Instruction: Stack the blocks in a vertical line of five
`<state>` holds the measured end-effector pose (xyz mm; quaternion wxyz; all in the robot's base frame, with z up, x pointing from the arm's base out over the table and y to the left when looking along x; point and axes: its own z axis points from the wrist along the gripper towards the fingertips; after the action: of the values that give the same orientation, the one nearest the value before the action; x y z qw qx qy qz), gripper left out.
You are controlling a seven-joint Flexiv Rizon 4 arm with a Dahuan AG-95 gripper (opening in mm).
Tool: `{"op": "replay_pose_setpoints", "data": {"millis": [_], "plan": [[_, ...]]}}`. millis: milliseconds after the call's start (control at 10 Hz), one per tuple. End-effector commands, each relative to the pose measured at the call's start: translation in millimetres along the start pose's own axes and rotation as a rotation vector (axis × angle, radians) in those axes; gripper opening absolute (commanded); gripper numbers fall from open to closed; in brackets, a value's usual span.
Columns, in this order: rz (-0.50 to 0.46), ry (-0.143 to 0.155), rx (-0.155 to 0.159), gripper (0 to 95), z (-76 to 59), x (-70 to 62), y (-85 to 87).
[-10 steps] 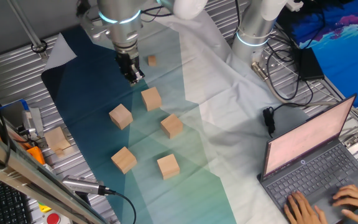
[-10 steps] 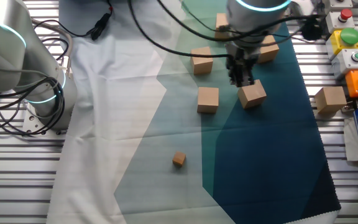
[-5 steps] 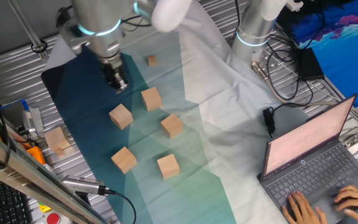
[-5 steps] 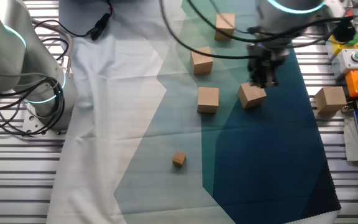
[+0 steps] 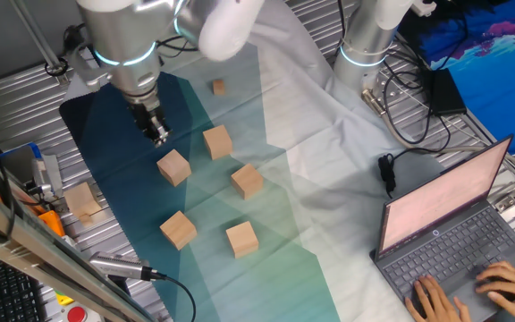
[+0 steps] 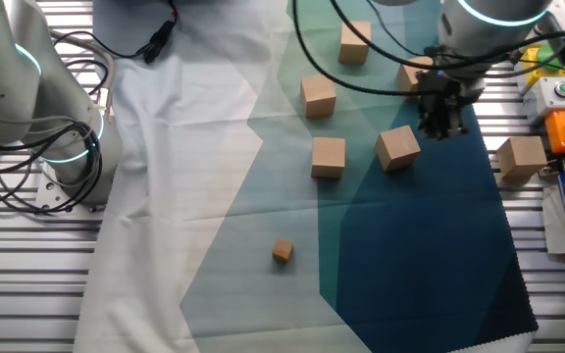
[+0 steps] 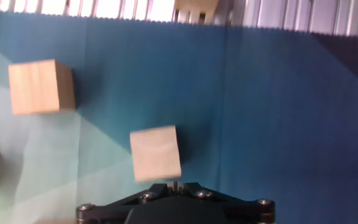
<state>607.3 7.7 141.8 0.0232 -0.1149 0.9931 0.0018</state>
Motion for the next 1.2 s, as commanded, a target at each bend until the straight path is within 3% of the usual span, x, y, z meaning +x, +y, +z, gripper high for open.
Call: {"op": "replay_pose_setpoints", "data": {"millis": [100,200,300,700,1200], "plan": [[-0.009,-0.015,-0.019,76.0,7.7,-3.9,2.5],[-0.013,-0.029,-0.021,76.0,16.5,-4.1,6.1],[-0.016,-0.027,-0.023,95.0,20.4,-4.1,8.3],[0.008,-0.032,-0.014,95.0,37.9,-1.9,26.0],[-0.027,-0.066,0.009,95.0,65.0,11.8,28.5]]}}
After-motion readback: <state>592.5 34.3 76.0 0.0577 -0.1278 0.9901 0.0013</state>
